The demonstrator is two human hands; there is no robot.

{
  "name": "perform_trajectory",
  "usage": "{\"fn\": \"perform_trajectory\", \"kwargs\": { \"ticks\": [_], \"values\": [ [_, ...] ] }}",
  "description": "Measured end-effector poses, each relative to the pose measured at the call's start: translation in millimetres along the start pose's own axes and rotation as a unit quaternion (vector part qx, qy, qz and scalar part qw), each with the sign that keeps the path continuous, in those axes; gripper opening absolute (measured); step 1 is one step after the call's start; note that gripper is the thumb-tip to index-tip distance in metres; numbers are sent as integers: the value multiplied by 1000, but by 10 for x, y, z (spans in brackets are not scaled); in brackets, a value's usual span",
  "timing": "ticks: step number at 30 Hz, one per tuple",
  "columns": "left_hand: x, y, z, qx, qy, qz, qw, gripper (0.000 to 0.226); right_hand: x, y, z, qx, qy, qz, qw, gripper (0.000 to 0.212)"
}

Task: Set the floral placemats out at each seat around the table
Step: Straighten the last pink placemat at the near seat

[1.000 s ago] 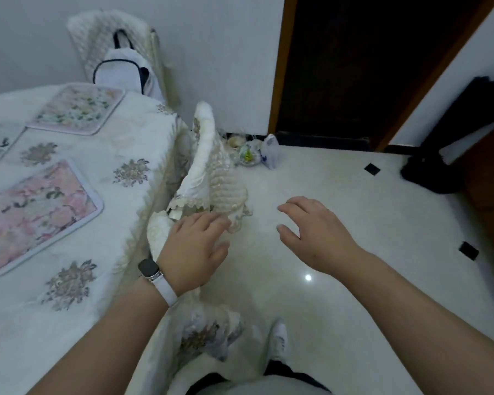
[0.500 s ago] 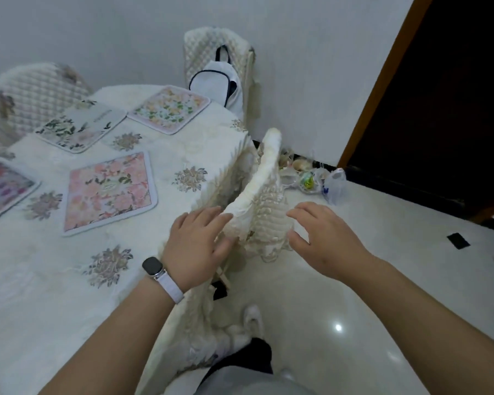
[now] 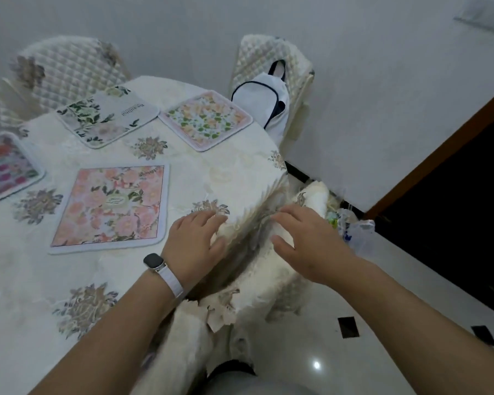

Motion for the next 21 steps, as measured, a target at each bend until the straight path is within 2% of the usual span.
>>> {"fn": "perform_trajectory", "kwargs": {
  "ticks": [3, 8, 15, 21],
  "values": [
    [252, 44, -90, -6, 6, 15, 1000, 44, 367, 36, 77, 3, 16, 15, 1000, 39],
    [432, 217, -393, 1, 43, 27, 999, 49, 850, -73, 113, -7, 47, -15, 999, 40],
    [291, 290, -1062, 12, 164, 24, 986, 54, 1594, -354, -139, -16, 140, -75, 987, 45],
    [212, 130, -1479, 25, 271, 24, 962, 54, 2133, -771, -342, 2, 238, -119, 964, 44]
  ]
}}
Point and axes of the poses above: each hand's wrist, its own x-axis towards the middle knuckle, its own y-axis out of the back of the hand, z = x × y, the point moved 9 cm from there along x, towards the middle knuckle, and after that the axes turned 7 degrees about y, right-handed, at the moved point
